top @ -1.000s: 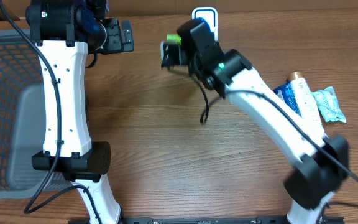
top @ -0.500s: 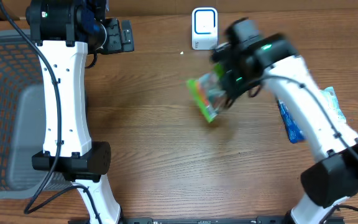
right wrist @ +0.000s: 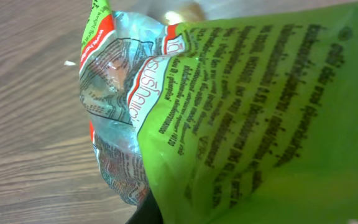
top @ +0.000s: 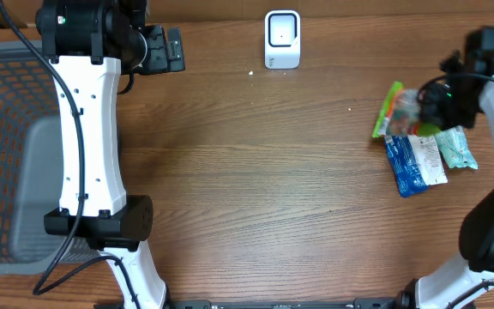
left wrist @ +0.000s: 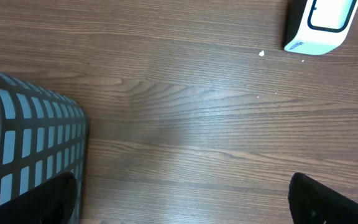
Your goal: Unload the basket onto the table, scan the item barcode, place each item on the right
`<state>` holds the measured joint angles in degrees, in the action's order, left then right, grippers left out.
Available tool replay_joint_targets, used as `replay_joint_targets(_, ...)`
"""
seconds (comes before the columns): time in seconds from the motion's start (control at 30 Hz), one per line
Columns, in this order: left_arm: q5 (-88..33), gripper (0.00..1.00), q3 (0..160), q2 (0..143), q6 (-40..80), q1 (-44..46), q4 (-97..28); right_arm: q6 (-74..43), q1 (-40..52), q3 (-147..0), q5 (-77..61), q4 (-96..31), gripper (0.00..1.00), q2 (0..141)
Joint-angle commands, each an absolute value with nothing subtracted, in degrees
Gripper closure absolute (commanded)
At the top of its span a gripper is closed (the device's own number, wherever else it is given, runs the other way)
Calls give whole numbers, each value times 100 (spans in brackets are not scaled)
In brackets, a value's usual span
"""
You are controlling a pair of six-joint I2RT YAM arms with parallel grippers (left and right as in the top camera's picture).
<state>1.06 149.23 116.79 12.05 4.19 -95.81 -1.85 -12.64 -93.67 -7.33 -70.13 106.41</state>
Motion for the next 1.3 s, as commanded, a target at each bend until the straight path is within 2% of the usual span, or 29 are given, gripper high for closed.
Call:
replay_joint_targets(0.0,58,0,14929,11749,1288,451,-9574,-305,-1653,-9223,-1380,-6989,43,10578)
replay_joint_targets(0.03,58,0,14929,11749,1286,451,-9574,-305,-1754,-9223,-1527,-7011,14,10578)
replay_joint_targets(0.07,58,0,14929,11749,1286,451,-9574,-303,-1828,-9227,-1667,-7017,0,10575)
replay_joint_targets(0.37,58,1,14929,11749,1286,451,-9574,-128,-1865,-9830,-2414,-7476,0,9920)
replay_joint_targets(0.53,58,0,14929,11749,1288,451,-9574,67,-1621,-10274,-2668,-7926,0,8803)
replay_joint_targets(0.87,58,0,14929,11749,1286,451,-9574,60,-1441,-10300,-2665,-7990,0,6963)
replay_joint_targets(1.27,58,0,14929,11749,1286,451,-9574,67,-1441,-10298,-2556,-8136,0,6663)
